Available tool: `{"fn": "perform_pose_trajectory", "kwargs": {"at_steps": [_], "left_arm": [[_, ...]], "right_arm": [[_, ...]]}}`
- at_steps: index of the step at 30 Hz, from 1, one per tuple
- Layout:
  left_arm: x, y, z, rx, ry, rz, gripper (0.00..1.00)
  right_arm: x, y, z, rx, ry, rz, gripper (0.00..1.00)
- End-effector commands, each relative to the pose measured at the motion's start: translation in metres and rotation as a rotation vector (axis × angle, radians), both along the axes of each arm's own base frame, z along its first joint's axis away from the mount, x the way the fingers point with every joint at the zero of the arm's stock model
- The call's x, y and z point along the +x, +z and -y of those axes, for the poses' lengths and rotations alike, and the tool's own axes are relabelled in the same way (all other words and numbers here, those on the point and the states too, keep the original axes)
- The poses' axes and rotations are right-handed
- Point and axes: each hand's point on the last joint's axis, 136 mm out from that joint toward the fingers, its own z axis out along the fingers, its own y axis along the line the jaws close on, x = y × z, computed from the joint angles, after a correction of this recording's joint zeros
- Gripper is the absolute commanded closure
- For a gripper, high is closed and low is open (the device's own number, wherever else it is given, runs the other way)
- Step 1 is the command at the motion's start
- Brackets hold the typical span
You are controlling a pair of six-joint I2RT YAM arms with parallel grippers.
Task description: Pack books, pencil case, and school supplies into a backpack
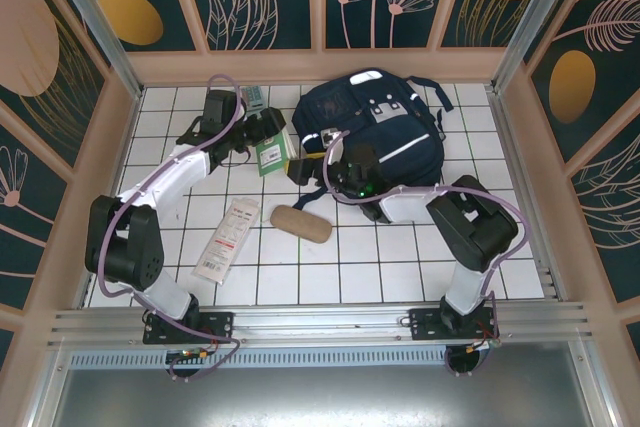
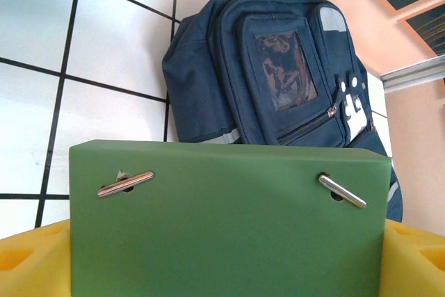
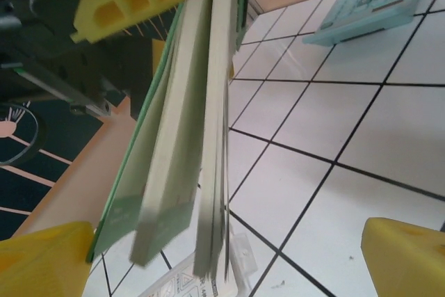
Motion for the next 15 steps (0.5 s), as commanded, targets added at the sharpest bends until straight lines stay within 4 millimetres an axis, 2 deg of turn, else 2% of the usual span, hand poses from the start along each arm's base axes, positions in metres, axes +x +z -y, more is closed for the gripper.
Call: {"fn": "perform_pose_trajectory", "kwargs": {"at_steps": [1,7,11,14,15], "left_arm": [[-0.004,0.017,0.012,-0.048,-0.031,0.035,0.27],[-0.003,0.015,0.015,-0.047,-0.027,0.03,0.27],[-0.003,0.013,0.016,-0.043,-0.023,0.022,0.27],[-0.004,0.012,0.018,-0.038,-0.017,0.023,0.27],[-0.004,0.012,0.018,-0.039,-0.015,0.023,0.27]], "right_arm": [[-0.009,0.033,-0.016,0.101,0.099,0.078,0.02],[-0.018,0.038,-0.028,0.129,0.157,0.081,0.03],[-0.018,0.039,-0.036,0.111,0.153,0.081,0.1],[-0.011,0.034,-0.041,0.079,0.118,0.067,0.2],[-0.01,0.034,-0.042,0.077,0.107,0.064,0.27]]}}
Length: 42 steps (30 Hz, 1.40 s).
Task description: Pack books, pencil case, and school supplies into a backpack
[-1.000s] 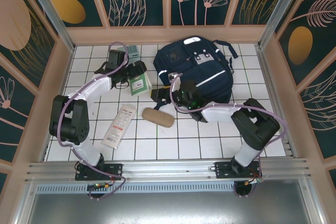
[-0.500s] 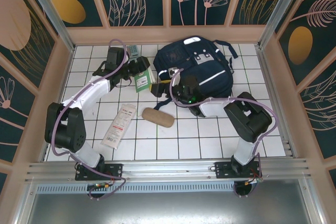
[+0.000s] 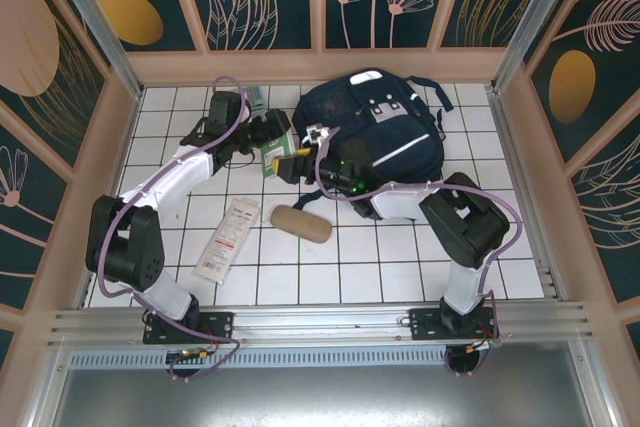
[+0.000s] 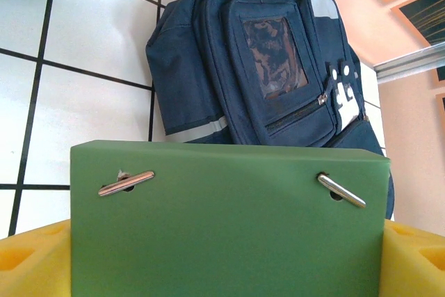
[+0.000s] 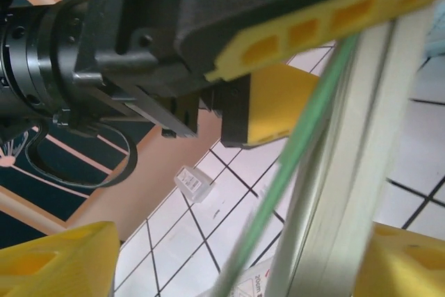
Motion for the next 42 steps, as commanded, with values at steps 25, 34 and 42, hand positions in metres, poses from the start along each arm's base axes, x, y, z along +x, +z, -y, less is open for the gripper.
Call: {"fn": "perform_pose_trajectory", "kwargs": {"at_steps": [25,34,42], "left_arm": [[0.001,0.038,-0.004,0.06,0.036,0.148,0.05],[-0.004,0.03,0.062,0.257,-0.112,0.211,0.12],[-0.017,-0.001,0.139,0.365,-0.307,0.242,0.16]], "right_arm": [[0.025,-0.003,0.062,-0.036,-0.293,-0.065,1.0],[0.022,-0.006,0.182,-0.094,-0.633,-0.094,1.0],[-0.001,-0.009,0.305,-0.146,-0.993,-0.134,1.0]]}}
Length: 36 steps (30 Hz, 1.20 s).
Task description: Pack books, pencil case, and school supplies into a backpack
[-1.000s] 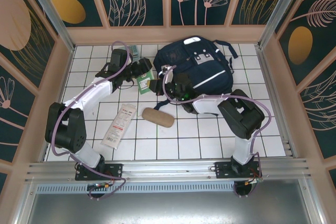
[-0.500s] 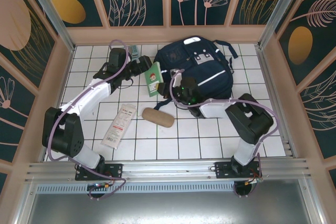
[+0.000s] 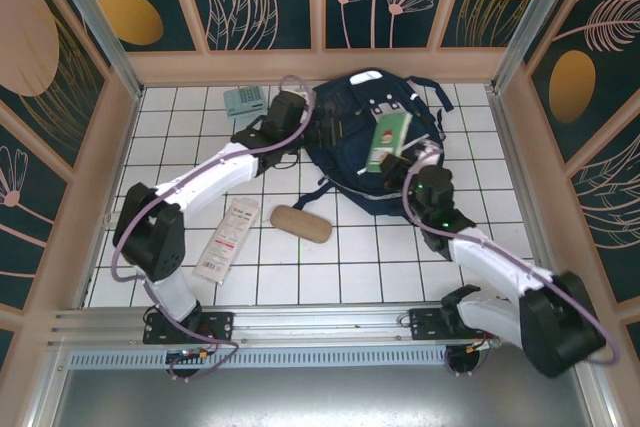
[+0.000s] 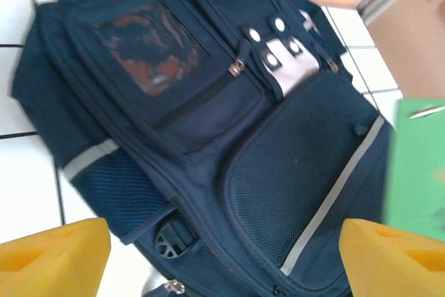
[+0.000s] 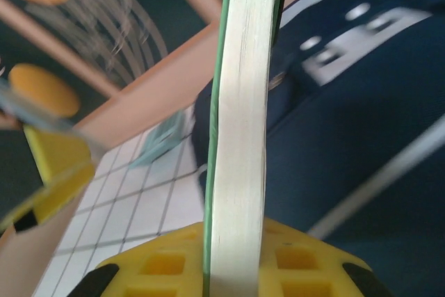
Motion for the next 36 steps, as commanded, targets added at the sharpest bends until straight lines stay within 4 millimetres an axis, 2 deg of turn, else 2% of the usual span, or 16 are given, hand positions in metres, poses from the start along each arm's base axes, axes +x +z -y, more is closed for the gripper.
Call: {"fn": "perform_pose_trajectory", "kwargs": {"at_steps": [1,5,7,10,13,21,25,28,30,32,36], "left_arm": [[-0.008,-0.02,0.03,0.116,-0.096,0.023,0.17],[-0.027,-0.043,0.077,0.2,-0.235,0.034,0.28],[-0.037,-0.054,0.097,0.236,-0.296,0.041,0.36],[-0.055,-0.067,0.125,0.282,-0.389,0.065,0.39],[-0.071,-0.081,0.143,0.305,-0.468,0.068,0.48],[-0.101,-0.105,0.167,0.32,-0.609,0.059,0.48],[-0.093,-0.126,0.167,0.373,-0.592,0.044,0.46],[-0.091,-0.135,0.171,0.385,-0.597,0.034,0.46],[-0.093,-0.137,0.173,0.39,-0.605,0.034,0.44],[-0.095,-0.136,0.174,0.393,-0.609,0.041,0.36],[-0.103,-0.121,0.177,0.348,-0.634,0.054,0.3]], "right_arm": [[-0.011,-0.009,0.05,-0.039,-0.167,-0.032,1.0],[-0.024,-0.009,0.09,-0.034,-0.285,-0.05,1.0],[-0.029,-0.009,0.102,-0.034,-0.319,-0.06,1.0],[-0.034,-0.013,0.117,-0.026,-0.36,-0.076,1.0],[-0.036,-0.014,0.126,-0.008,-0.377,-0.081,1.0],[-0.036,-0.021,0.136,0.024,-0.381,-0.101,1.0],[-0.036,-0.02,0.134,0.037,-0.363,-0.095,1.0],[-0.036,-0.02,0.134,0.036,-0.366,-0.095,1.0],[-0.037,-0.02,0.135,0.035,-0.369,-0.094,1.0],[-0.037,-0.02,0.136,0.034,-0.37,-0.096,1.0],[-0.037,-0.021,0.138,0.038,-0.376,-0.098,1.0]]}}
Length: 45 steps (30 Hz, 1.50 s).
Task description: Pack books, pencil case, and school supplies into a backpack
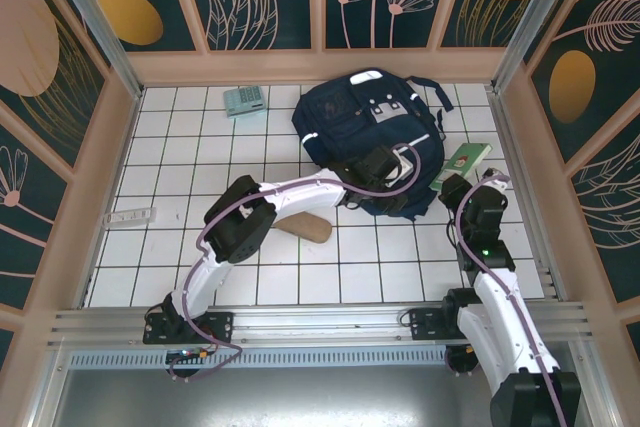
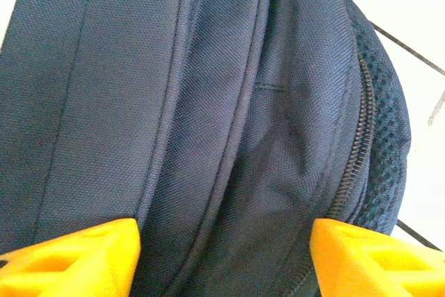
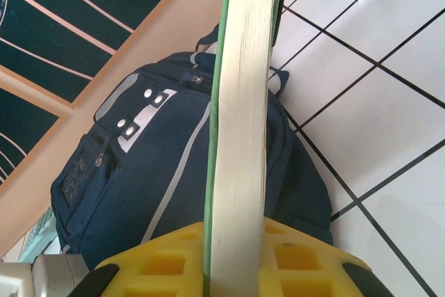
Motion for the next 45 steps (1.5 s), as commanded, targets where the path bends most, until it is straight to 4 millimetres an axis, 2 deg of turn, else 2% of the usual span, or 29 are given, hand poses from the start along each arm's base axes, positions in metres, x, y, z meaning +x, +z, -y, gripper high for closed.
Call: {"fn": "perform_pose_trajectory", "kwargs": {"at_steps": [1,5,8,17,22,24,28,31,41,45], "left_arm": [[-0.01,0.019,0.005,-0.04,-0.043,0.001,0.3],[-0.023,0.038,0.013,-0.109,-0.1,-0.03,0.28],[-0.026,0.038,0.017,-0.122,-0.119,-0.047,0.28],[-0.001,0.001,0.007,0.028,-0.028,0.019,0.34],[0.004,0.002,0.007,0.032,-0.016,0.042,0.52],[0.004,0.002,0.008,0.031,-0.019,0.042,0.74],[0.009,0.007,0.006,0.039,0.011,0.059,1.0],[0.021,0.034,0.002,0.009,0.077,0.12,1.0],[0.058,0.177,-0.019,-0.201,0.351,0.342,1.0],[0.069,0.21,-0.024,-0.225,0.416,0.403,1.0]], "right_arm": [[0.0,0.008,0.001,0.017,-0.001,0.043,1.0],[0.0,0.008,0.005,0.022,-0.013,0.046,1.0],[-0.002,0.008,0.008,0.026,-0.026,0.048,1.0],[-0.005,0.008,0.009,0.047,-0.011,0.054,1.0],[-0.006,0.006,0.007,0.057,0.0,0.057,1.0],[-0.006,0.006,0.007,0.057,0.001,0.057,1.0],[-0.006,0.007,0.007,0.059,0.004,0.06,1.0],[-0.006,0.008,0.005,0.065,0.012,0.064,1.0],[-0.003,0.002,-0.005,0.131,0.058,0.075,1.0],[0.002,0.001,-0.019,0.176,0.127,0.091,1.0]]}}
